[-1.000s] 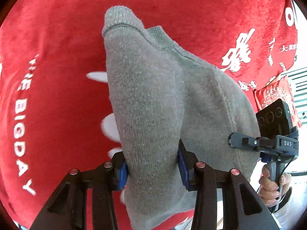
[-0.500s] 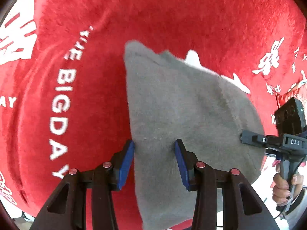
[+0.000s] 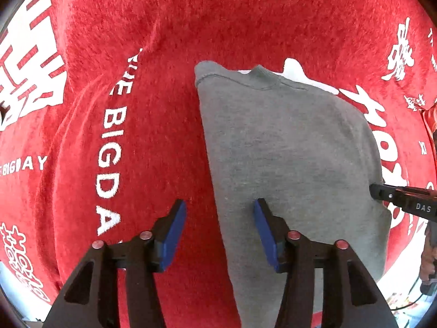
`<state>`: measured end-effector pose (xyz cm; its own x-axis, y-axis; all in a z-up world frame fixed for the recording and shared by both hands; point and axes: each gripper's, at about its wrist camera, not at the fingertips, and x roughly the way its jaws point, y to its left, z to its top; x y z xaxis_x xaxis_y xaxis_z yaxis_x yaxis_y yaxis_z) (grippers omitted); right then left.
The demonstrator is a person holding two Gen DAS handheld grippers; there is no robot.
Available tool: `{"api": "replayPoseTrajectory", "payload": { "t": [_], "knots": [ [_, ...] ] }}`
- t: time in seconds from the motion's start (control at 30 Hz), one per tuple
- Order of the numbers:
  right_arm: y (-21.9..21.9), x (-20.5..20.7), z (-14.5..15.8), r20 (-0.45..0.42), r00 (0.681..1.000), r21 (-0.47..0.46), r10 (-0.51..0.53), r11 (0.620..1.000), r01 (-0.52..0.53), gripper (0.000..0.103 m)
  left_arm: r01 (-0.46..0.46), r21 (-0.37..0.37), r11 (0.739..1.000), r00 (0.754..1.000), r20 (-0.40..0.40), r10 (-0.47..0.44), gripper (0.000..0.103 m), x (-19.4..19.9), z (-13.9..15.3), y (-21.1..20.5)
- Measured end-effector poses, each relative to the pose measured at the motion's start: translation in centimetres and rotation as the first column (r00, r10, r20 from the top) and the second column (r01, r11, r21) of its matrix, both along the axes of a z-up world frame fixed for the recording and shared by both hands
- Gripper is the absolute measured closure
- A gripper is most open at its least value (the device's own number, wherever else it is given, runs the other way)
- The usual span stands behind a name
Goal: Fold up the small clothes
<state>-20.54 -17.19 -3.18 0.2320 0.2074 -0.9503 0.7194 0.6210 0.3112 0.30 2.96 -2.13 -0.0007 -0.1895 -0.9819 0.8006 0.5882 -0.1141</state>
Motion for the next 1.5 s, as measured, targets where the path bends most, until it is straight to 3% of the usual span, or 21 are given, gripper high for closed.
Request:
{"api": "replayPoseTrajectory", "payload": {
  "t": [0.27,0.5,0.7,1.13,1.5],
  "knots": [
    [1.2,-1.5,2.8,-0.055,0.998,-0.105,-0.007,0.994,0.001,0.086,-0.009,0.026,1.0,1.0,-0.003,0.009,0.048,0.3,1.6,0.6],
    [2.8,-4.1,5.3,0.004,0.996,-0.041,-0.086,0.995,0.086,0.086,-0.016,0.055,0.998,1.0,0.004,0.016,0.048,-0.8,2.4,2.5],
    [5.1,-4.0,5.5,0.02,0.995,-0.007,-0.099,0.995,0.099,0.085,-0.039,0.083,0.996,0.999,0.007,0.038,0.048,-0.9,2.5,3.1],
    [7.1,-4.0,2.0,-0.058,0.995,0.068,-0.083,0.994,0.087,0.082,-0.04,0.131,0.991,0.999,0.034,0.036,0.048,-1.0,2.3,3.7],
    [6.8,-4.5,1.1,-0.083,0.99,0.053,-0.11,0.992,0.115,0.084,-0.033,0.143,0.989,0.999,0.029,0.029,0.048,-1.5,2.4,3.8]
  ]
}}
